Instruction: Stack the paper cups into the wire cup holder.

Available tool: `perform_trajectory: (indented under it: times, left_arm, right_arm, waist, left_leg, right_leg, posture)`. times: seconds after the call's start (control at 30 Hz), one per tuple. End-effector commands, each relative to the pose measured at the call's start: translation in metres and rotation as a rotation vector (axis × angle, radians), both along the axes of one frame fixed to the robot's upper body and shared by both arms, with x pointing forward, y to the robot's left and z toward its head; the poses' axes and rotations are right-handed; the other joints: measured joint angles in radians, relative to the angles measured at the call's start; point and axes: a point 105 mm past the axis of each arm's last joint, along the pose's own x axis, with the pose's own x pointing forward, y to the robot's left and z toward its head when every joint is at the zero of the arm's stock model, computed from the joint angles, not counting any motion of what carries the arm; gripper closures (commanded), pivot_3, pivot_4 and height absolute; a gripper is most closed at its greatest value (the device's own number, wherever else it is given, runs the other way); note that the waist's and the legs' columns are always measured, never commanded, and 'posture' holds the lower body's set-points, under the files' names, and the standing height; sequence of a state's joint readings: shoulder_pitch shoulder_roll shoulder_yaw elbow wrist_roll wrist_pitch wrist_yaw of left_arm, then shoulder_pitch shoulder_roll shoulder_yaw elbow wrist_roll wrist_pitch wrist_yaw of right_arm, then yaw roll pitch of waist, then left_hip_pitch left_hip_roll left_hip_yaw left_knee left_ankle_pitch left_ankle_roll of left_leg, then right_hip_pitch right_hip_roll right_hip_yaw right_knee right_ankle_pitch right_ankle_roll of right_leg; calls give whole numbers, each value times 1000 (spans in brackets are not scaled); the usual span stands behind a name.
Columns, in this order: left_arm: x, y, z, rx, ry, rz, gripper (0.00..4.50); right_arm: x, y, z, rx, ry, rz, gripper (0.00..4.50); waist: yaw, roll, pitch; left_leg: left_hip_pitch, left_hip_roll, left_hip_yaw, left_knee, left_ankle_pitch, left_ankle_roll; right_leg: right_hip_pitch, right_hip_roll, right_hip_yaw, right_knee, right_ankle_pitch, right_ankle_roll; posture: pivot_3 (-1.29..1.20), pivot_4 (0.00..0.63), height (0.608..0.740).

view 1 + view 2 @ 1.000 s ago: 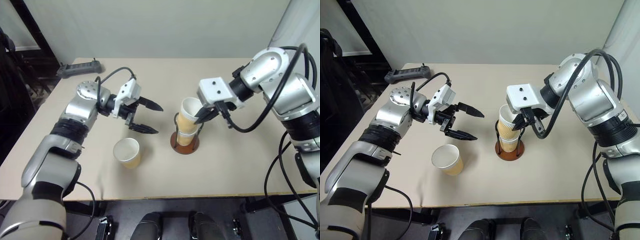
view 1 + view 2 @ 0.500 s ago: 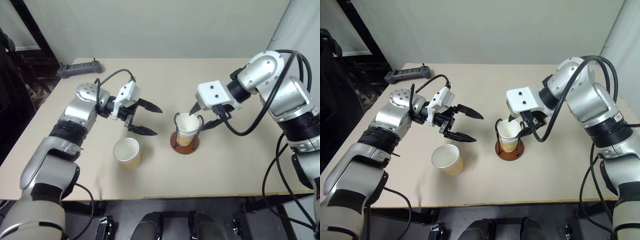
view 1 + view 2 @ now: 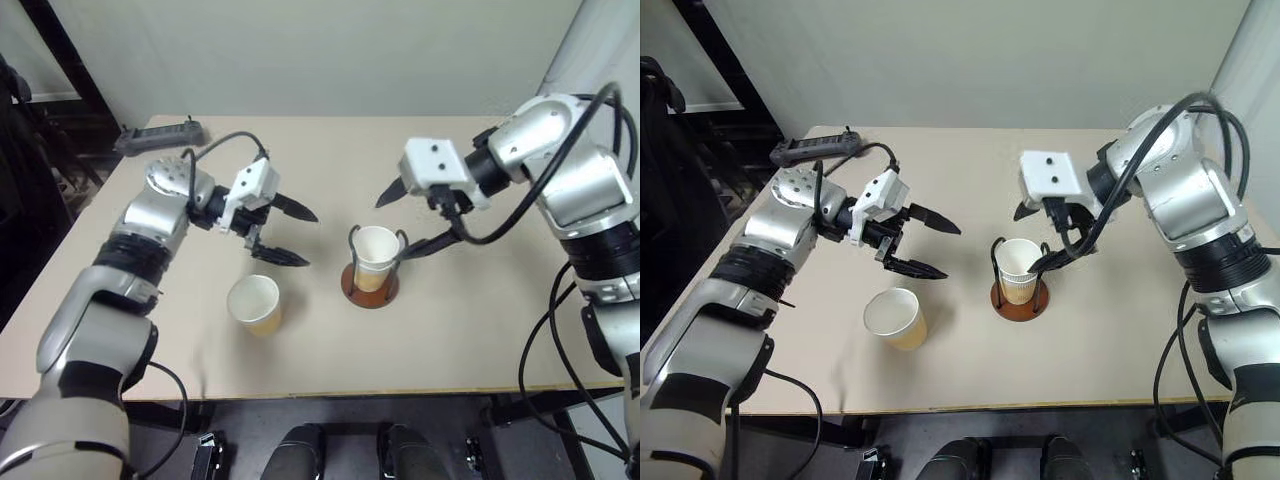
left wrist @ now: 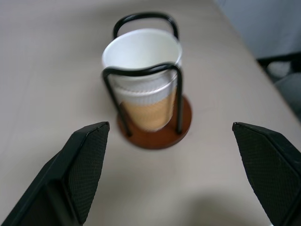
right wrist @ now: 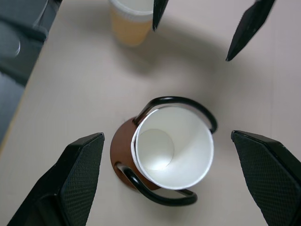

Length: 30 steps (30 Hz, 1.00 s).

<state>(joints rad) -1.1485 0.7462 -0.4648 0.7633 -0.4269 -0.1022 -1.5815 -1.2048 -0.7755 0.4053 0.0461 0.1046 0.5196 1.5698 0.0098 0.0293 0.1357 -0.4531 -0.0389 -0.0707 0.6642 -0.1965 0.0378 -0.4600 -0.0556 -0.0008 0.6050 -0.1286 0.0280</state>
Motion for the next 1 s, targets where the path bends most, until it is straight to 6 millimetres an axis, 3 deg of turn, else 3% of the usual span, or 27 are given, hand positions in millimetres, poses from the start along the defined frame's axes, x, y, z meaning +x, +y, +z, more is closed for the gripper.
perform_trajectory:
  times: [0.03, 0.13, 0.33, 0.53, 1.0]
  left_arm:
    - [1, 9, 24, -16, -54, 6, 0]
    - [1, 13, 27, -19, -88, 10, 0]
    - [-18, 17, 35, -98, 93, 7, 0]
    - [-35, 24, 44, -80, 98, -9, 0]
    - [-74, 59, 34, 376, -20, -52, 0]
  right_arm:
    - [-6, -7, 26, 130, -28, -49, 37]
    - [-14, -13, 29, 206, 63, -98, 37]
    - [-21, -27, 24, 344, 203, -194, 37]
    - [-23, -43, 13, 348, 253, -259, 37]
    - [-21, -54, 13, 333, 259, -284, 37]
  waist:
    - [-1, 0, 0]
    - [-2, 0, 0]
    - [-2, 0, 0]
    - [0, 0, 0]
    - [-7, 0, 0]
  left_leg:
    - [0, 0, 0, 0, 0, 0]
    - [0, 0, 0, -1, 0, -1]
    - [0, 0, 0, -1, -1, -3]
    - [0, 0, 0, -1, -1, -3]
    - [0, 0, -2, -1, -2, -5]
  right_leg:
    - [0, 0, 0, 0, 0, 0]
    - [0, 0, 0, 0, 0, 0]
    - [-1, 1, 0, 0, -1, 1]
    - [-1, 1, 0, 2, -2, 1]
    - [-2, 2, 1, 3, -4, -1]
  posture:
    - [0, 150, 740]
    - [0, 150, 740]
    - [0, 150, 740]
    - [0, 150, 740]
    - [0, 150, 740]
